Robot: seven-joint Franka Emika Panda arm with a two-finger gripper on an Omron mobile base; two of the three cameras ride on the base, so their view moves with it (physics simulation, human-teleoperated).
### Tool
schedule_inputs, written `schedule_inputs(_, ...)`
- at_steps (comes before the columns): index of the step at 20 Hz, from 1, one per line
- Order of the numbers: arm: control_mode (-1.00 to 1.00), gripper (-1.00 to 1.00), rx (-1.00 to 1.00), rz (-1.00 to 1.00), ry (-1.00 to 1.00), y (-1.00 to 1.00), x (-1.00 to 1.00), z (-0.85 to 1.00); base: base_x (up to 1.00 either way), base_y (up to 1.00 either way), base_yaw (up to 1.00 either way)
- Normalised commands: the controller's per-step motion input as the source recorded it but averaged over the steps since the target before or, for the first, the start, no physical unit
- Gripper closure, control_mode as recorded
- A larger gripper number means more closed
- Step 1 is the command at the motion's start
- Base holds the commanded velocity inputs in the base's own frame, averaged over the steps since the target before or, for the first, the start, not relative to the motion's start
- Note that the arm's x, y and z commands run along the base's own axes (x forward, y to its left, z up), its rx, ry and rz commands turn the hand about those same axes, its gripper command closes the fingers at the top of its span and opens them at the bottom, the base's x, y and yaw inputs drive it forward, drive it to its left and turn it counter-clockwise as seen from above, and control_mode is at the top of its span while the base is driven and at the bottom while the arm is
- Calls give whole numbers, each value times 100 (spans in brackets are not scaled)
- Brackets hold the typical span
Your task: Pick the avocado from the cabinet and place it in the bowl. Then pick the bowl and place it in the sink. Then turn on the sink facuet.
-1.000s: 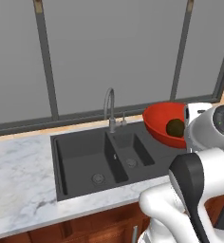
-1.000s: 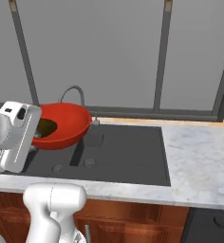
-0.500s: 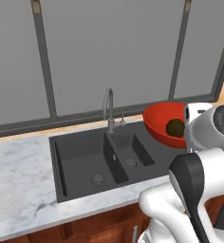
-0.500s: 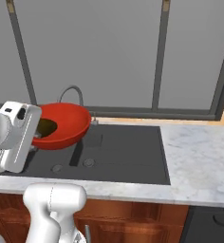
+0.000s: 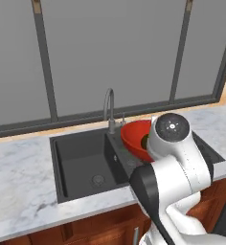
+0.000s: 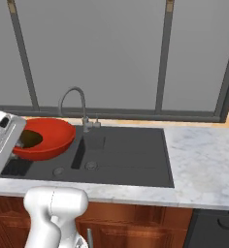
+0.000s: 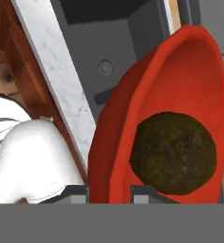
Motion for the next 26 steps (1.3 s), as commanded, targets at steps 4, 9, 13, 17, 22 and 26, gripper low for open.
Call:
schedule_inputs(4,-100,100,3,-6,12,74,34,-59,0,0,0)
schedule_inputs(9,-100,100,0,0,5,46,56,-68,0,0,0)
schedule_inputs(13,-100,100,1,2,0,75,69,-70,0,0,0)
schedule_inputs(17,-100,100,1,1,0,71,72,-62,0,0,0)
schedule_inputs(22,-100,100,2,2,0,49,79,-54,0,0,0)
schedule_inputs(26,-100,100,9,0,0,0,73,-30,0,0,0)
